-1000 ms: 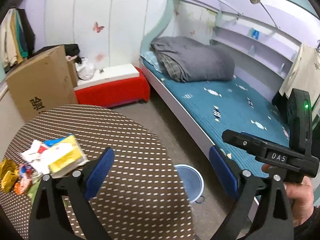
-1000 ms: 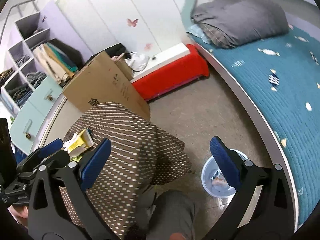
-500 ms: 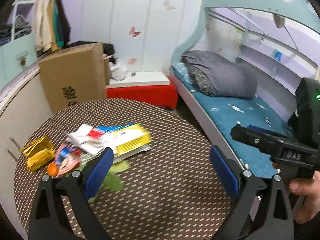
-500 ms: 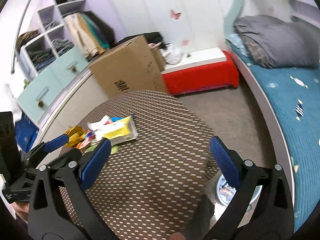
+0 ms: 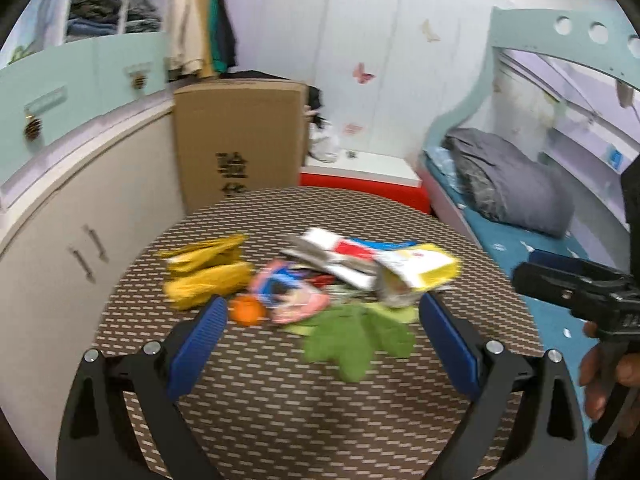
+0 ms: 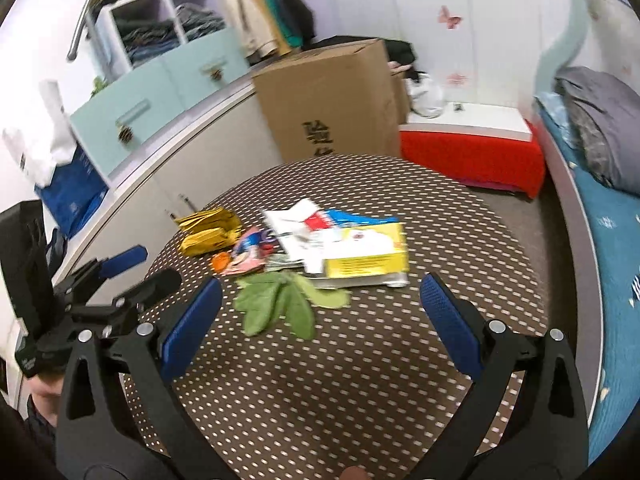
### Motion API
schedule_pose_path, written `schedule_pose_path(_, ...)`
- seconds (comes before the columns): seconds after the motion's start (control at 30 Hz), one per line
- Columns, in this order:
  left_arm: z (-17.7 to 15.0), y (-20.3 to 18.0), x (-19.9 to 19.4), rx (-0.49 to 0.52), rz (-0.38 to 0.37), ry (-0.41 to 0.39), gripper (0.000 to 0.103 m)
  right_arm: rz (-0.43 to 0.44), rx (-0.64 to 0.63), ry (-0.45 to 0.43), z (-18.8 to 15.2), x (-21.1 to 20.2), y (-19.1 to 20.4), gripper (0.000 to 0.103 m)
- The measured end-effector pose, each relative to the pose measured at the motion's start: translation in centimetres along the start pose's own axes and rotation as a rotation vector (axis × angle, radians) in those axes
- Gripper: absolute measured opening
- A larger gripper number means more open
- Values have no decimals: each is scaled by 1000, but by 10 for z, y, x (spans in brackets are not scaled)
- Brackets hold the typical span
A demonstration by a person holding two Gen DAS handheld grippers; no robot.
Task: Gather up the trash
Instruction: 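Grasp the yellow paper bag with the left gripper while the right gripper grasps the snack wrapper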
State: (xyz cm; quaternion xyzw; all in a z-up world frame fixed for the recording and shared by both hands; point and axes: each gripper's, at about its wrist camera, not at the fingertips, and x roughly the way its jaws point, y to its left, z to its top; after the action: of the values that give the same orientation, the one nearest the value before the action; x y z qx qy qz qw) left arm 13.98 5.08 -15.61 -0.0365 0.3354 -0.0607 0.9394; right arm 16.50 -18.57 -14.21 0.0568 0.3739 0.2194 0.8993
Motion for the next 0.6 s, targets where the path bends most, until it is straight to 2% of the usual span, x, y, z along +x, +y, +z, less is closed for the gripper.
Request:
schedule_pose_path(0.2, -4, 61, 12, 32, 109, 2, 94, 23, -82, 54, 5, 35, 33, 97)
schedule_pose_path(0.5, -1, 105, 57, 259, 177, 49, 94, 120, -171, 134, 12, 95, 73, 96)
schedule_pose_path(0.57, 1, 111, 69, 310, 169, 59, 94, 139, -195, 150, 14, 107, 80, 91)
schedule_pose_path(0.6, 3, 113, 75, 330, 165, 64, 94, 147, -205, 158, 15, 113, 83, 85)
